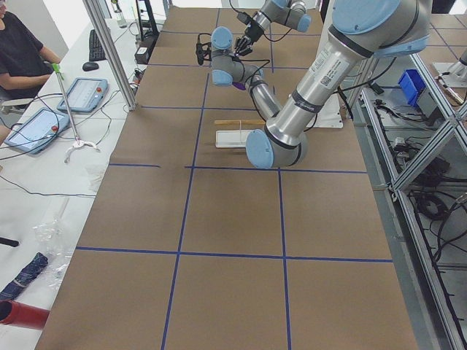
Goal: Hang towel on rack
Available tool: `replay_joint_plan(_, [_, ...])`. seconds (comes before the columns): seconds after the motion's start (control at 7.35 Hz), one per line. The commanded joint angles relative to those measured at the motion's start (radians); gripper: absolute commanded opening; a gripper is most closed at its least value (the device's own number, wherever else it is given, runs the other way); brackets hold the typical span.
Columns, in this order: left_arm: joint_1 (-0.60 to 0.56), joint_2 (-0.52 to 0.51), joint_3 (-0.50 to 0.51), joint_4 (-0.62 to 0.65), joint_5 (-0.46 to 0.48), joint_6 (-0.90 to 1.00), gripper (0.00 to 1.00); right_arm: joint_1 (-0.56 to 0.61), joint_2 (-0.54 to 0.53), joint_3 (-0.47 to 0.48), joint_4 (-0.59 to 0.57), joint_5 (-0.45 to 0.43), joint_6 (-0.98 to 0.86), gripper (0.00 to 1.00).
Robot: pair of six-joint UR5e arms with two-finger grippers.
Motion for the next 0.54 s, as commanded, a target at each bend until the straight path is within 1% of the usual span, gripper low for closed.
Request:
replay_joint_plan(0.0, [0.001,0.005,-0.014,0.000,-0.004,0.000,0.00,0.001,-0.004,0.008,0.000,0.000,0.000,0.00])
replay_joint_plan(0.41, [0.001,0.005,-0.014,0.000,-0.004,0.000,0.00,0.002,-0.006,0.012,0.000,0.005,0.000,0.00])
